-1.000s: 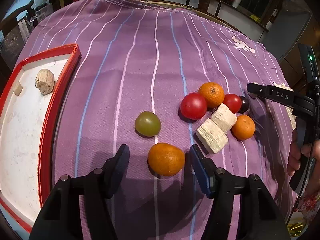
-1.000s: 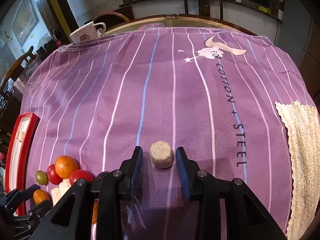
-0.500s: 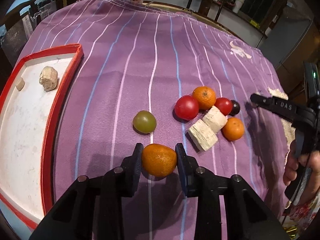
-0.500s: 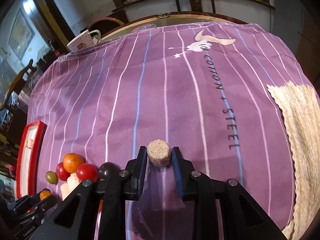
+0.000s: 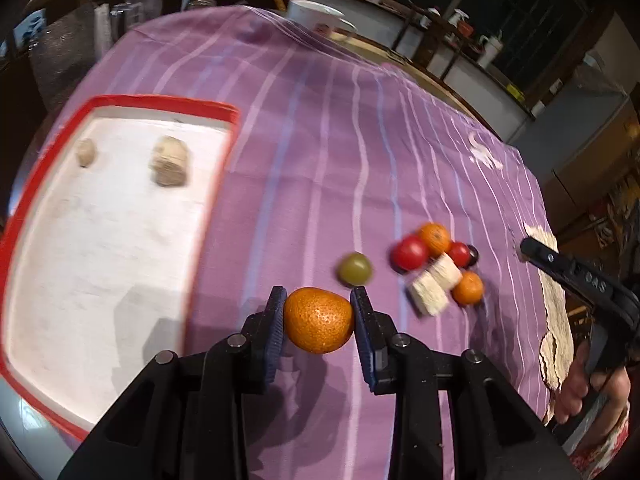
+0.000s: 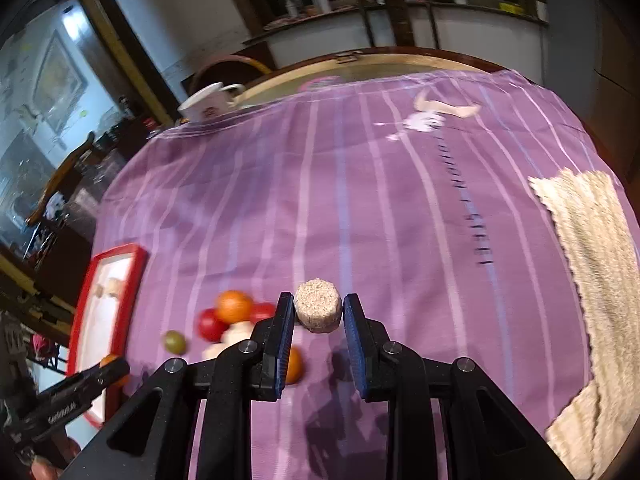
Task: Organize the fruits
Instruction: 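Carry the tangerine and cork cylinder into the tray and open both tools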
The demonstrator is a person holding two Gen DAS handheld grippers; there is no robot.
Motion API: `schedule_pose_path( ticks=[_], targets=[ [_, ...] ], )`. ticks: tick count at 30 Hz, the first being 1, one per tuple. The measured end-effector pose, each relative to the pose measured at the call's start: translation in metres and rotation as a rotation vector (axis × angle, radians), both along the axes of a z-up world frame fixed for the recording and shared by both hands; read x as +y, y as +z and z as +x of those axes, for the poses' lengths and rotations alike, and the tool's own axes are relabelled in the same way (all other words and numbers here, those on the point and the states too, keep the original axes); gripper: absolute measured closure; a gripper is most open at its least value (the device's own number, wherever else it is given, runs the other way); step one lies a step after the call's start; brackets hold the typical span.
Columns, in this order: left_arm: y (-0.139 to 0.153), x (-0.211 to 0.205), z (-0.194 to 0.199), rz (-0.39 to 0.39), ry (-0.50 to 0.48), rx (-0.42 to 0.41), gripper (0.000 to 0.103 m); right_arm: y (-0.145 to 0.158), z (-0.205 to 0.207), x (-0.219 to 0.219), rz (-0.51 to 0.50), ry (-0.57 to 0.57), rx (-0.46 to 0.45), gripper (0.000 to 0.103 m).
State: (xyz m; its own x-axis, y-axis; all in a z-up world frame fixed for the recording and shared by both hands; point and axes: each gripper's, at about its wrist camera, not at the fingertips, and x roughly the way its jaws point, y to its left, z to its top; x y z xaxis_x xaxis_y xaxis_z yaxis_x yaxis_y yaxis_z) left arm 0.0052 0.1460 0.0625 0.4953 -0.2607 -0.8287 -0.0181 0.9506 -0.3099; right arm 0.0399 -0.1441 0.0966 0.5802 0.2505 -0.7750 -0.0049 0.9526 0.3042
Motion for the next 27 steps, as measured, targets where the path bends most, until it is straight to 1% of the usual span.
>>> schedule_pose_path(
  ticks=[4, 7, 14, 18, 21, 27],
  targets=[
    [0.007, 0.043, 0.001, 0.018, 0.051, -0.009, 0.071, 0.008, 0.0, 0.046, 0.01, 0.062, -0.01, 0.075],
    [0.009, 0.08, 0.003, 0.041, 0.095, -0.005, 0.071, 0.011, 0.003, 0.09, 0.02, 0.121, -0.011, 0.075],
    [0.001, 0.151, 0.016, 0.086, 0.159, 0.029, 0.071, 0.003, 0.008, 0.186, 0.039, 0.25, 0.002, 0.075],
    [-0.006, 0.172, 0.027, 0.12, 0.158, 0.037, 0.071, -0.004, 0.013, 0.235, 0.023, 0.322, 0.002, 0.075],
    [-0.014, 0.185, 0.039, 0.126, 0.156, 0.055, 0.071, -0.013, 0.019, 0.268, -0.003, 0.369, 0.006, 0.075],
    [-0.032, 0.197, 0.058, 0.139, 0.142, 0.086, 0.071, -0.039, 0.034, 0.303, -0.036, 0.406, 0.046, 0.075]
  ],
)
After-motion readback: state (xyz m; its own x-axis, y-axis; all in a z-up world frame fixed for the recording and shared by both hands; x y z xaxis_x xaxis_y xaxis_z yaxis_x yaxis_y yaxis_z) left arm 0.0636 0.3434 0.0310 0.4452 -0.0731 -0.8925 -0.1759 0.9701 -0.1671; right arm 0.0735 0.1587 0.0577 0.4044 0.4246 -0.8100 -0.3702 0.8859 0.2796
